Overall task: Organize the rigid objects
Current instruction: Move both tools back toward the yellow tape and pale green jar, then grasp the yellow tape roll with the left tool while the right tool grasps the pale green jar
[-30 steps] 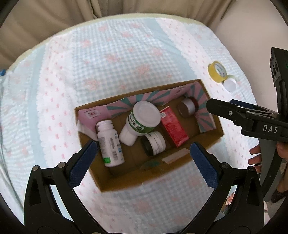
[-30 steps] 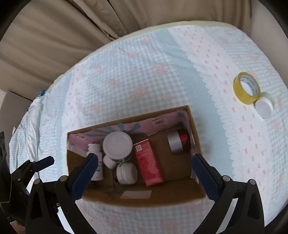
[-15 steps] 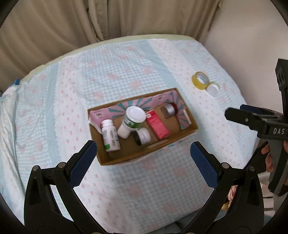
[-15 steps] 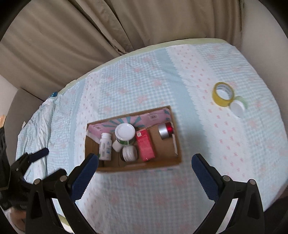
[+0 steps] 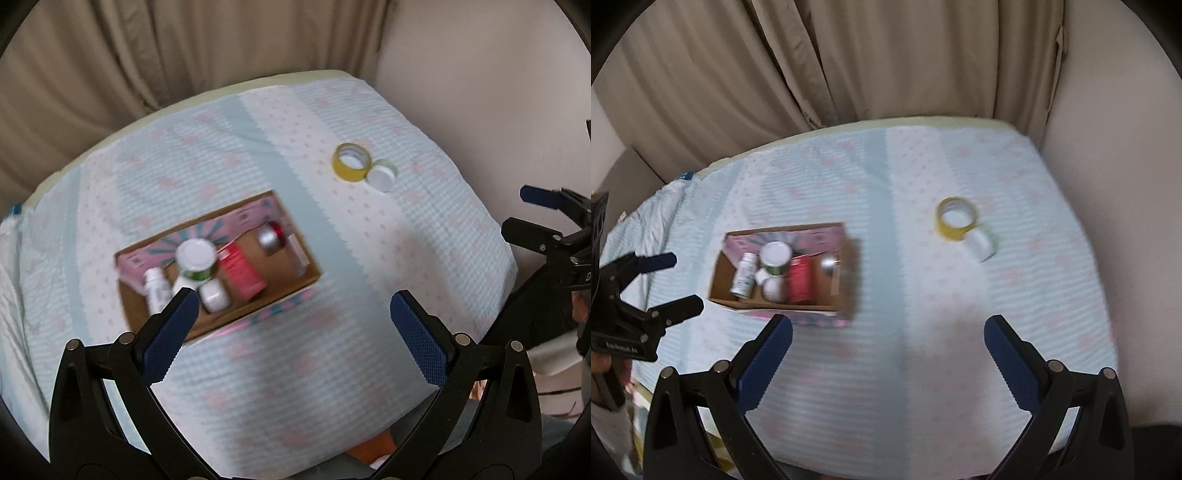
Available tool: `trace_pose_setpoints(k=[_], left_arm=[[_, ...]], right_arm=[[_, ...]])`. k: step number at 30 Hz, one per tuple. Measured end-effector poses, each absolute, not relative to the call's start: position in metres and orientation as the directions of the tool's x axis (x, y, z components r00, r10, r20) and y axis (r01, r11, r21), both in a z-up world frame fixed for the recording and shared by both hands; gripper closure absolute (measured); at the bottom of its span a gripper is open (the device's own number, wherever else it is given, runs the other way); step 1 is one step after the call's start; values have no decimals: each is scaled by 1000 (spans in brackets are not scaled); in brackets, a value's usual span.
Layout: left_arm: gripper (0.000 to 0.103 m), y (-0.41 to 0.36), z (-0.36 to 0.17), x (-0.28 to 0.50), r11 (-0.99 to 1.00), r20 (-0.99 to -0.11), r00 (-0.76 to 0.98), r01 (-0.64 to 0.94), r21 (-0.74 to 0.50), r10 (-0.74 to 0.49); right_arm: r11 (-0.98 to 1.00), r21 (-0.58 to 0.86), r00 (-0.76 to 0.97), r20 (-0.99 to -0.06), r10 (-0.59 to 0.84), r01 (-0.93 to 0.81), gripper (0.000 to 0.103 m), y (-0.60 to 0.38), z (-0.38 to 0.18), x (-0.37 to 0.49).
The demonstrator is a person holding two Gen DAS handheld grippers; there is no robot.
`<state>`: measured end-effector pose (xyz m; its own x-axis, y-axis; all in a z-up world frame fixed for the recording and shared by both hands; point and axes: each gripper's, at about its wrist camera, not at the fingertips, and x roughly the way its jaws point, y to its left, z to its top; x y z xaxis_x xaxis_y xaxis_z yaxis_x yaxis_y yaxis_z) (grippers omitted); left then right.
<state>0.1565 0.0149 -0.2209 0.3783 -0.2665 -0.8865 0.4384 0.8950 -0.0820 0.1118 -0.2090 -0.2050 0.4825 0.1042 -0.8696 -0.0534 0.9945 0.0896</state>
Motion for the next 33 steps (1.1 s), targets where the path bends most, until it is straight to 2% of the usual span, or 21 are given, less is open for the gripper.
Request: trace_pose_setpoints(k=[9,17,29,33], left_arm=[[0,-105,-253,180,897,-901,351,434,-83,-253],[0,-171,-284,252,842,-906,307,531,-90,-291],[0,-243,-420,378,661,-958,154,748,-48,-243],[0,-262,-463,402,578,-970,129,816,-14,-206]], right_arm=[[980,57,477,-867,144,-192,0,-320,-222,142],[971,57,460,-873,162,-234,0,-370,-262,184],[954,-9,437,-890,129,-299,0,-369,-359,255],[949,-9,394,-911,122,-314,16,-360,-403,281]])
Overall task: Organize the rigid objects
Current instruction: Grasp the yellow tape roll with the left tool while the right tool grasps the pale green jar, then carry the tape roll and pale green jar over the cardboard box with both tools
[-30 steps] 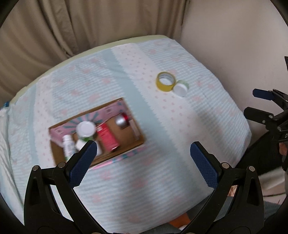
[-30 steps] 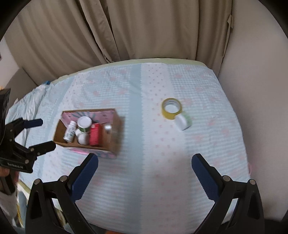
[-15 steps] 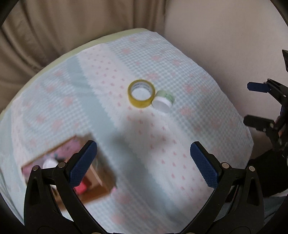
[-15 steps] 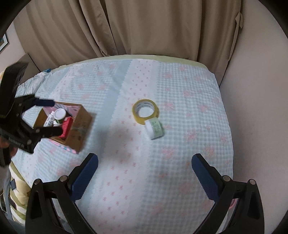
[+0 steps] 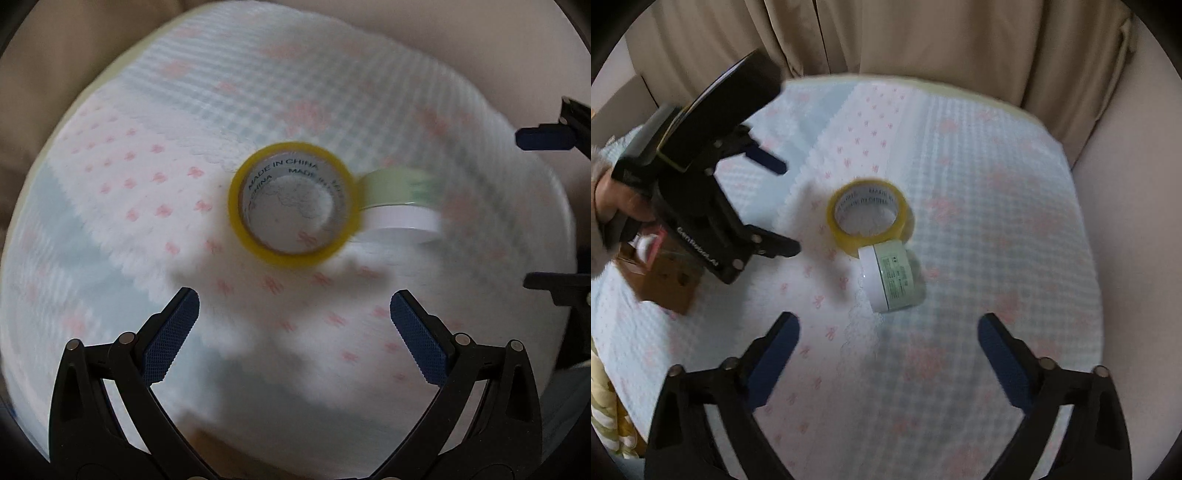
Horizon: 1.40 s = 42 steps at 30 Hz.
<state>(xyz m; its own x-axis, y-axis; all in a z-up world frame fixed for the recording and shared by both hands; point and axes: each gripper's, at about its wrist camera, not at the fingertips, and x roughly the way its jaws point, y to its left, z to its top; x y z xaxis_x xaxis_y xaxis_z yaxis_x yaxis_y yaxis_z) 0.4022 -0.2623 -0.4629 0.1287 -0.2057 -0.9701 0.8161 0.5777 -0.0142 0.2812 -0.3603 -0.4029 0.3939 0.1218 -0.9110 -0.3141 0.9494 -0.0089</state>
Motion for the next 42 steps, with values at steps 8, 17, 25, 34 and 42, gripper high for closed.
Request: trace_pose_setpoints(k=[8,17,25,34,42], left_arm=[[0,-290,-504,433,400,-964,97,917,-10,-247],[5,-315,-522,436,217,-956,84,976,22,-280],[6,-317,-522,438,210,-948,97,977,33,-304],[6,-306,-492,434,309,-937,119,951,12,-330],[6,-297,-422,421,427,-911,182,904,8,-369]], right_arm=[[940,-26,373,-921,109,-339,17,-346,-459,313],[942,-10,360,-925,118,-336,44,-345,-485,330],[941,-10,353,-928,117,-338,63,-345,-487,330],[971,48,355,-925,132,-234,63,-372,-465,332],[993,47,423,-901,90,-111,63,-398,-400,313]])
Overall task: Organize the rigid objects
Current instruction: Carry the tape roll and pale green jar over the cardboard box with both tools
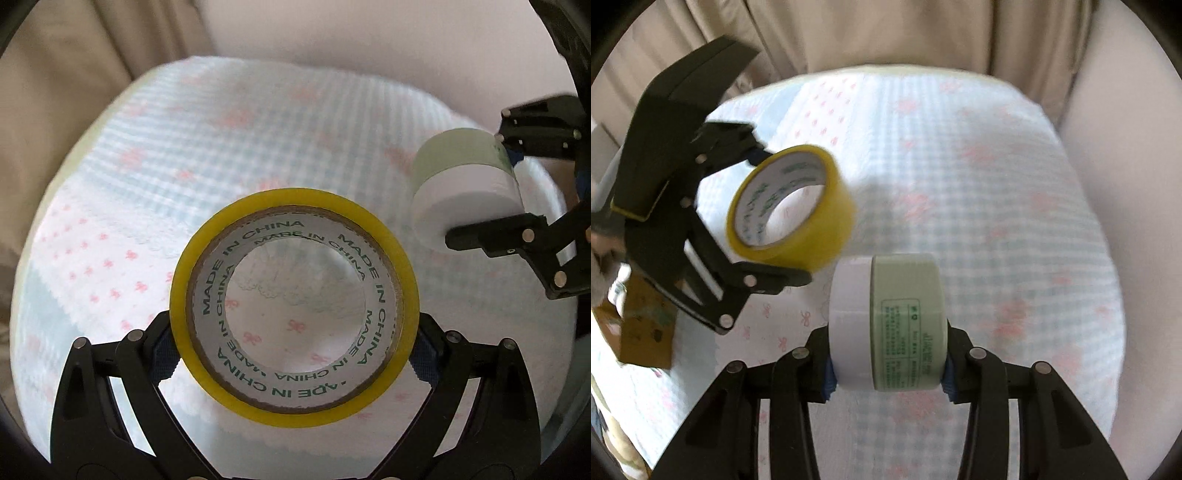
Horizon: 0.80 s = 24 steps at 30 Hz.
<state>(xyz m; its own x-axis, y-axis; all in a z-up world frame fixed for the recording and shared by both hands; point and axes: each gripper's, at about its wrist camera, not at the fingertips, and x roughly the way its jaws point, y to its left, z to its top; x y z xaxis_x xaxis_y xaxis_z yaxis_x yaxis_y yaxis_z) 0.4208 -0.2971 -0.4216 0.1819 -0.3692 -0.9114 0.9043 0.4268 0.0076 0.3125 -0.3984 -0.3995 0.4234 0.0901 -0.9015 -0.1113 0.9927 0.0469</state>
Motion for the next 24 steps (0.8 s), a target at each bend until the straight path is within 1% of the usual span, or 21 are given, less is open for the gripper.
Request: trace_pose_setpoints(k=[5,11,14,16,20,24], left_arm=[[6,-282,-353,399,523,-882,263,852,22,-391],[6,-249,-268,365,683,-848,385,729,39,-363],[6,-226,-228,340,748,-831,438,663,41,-343],[6,-214,-206,321,793,-831,451,609,20,-326],[6,-179,-175,293,868,-832,462,495,-46,-308],[6,-142,-159,261,906,-819,495,418,-69,-291]], right_arm=[[995,46,466,-881,83,-90,63,-400,-342,285],[994,73,525,-844,108,-87,63,-387,-267,246],[991,71,549,-826,124,-117,63,-372,-230,230],[986,69,562,-815,143,-151,63,-360,-208,222],[973,101,561,-802,203,-208,63,-332,-176,213],[958,108,564,-789,245,-266,63,-295,-154,203]])
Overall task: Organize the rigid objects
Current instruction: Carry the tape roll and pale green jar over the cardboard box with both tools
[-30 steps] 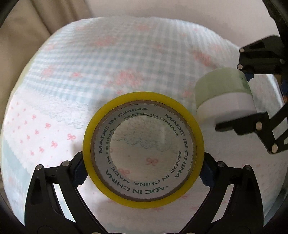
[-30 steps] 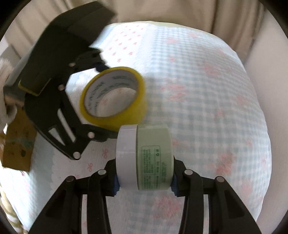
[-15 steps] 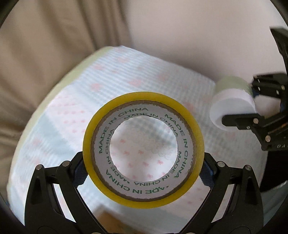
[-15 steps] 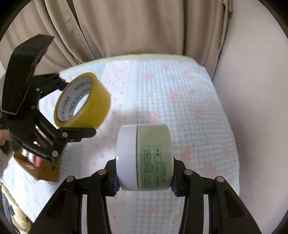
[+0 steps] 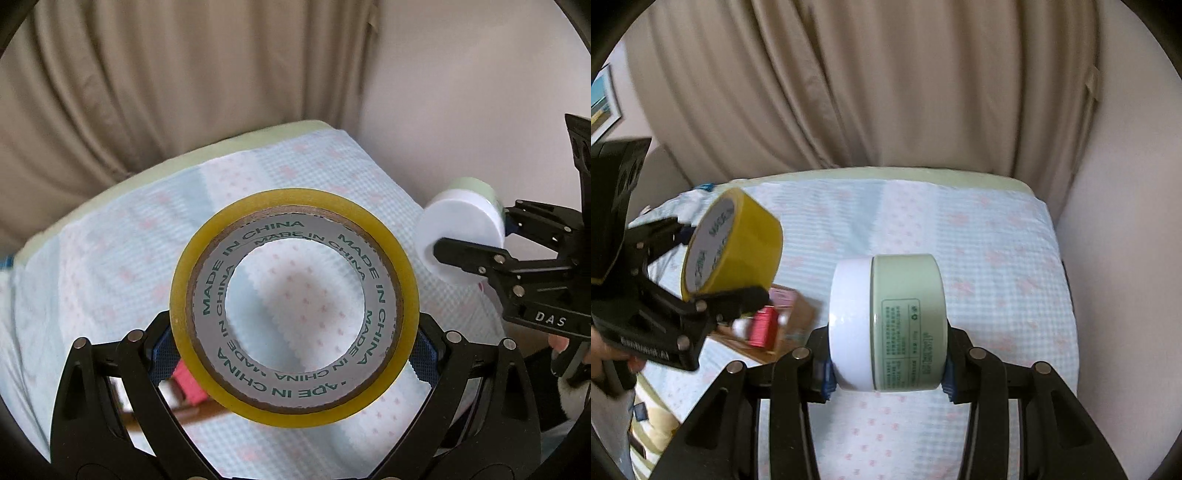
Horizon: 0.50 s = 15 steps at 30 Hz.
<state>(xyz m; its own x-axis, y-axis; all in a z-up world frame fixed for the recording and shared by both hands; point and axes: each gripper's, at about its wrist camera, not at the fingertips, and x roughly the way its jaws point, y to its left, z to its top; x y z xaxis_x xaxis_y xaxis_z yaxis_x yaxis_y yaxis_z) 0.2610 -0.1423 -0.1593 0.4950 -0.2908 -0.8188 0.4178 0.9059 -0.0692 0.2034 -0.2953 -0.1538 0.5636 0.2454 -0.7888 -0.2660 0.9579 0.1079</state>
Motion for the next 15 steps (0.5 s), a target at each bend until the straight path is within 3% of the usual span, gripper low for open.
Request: trace_pose_setpoints(k=[7,15], left_arm=[[6,-52,-139,221,945,-799,542,311,-99,-262],[6,52,-132,203,945,-784,557,309,-110,-274]], right_arm=[[949,144,549,-787,281,-279,63,-231,-144,199],[965,185,537,-803,258,-187,63,-150,-155,200]])
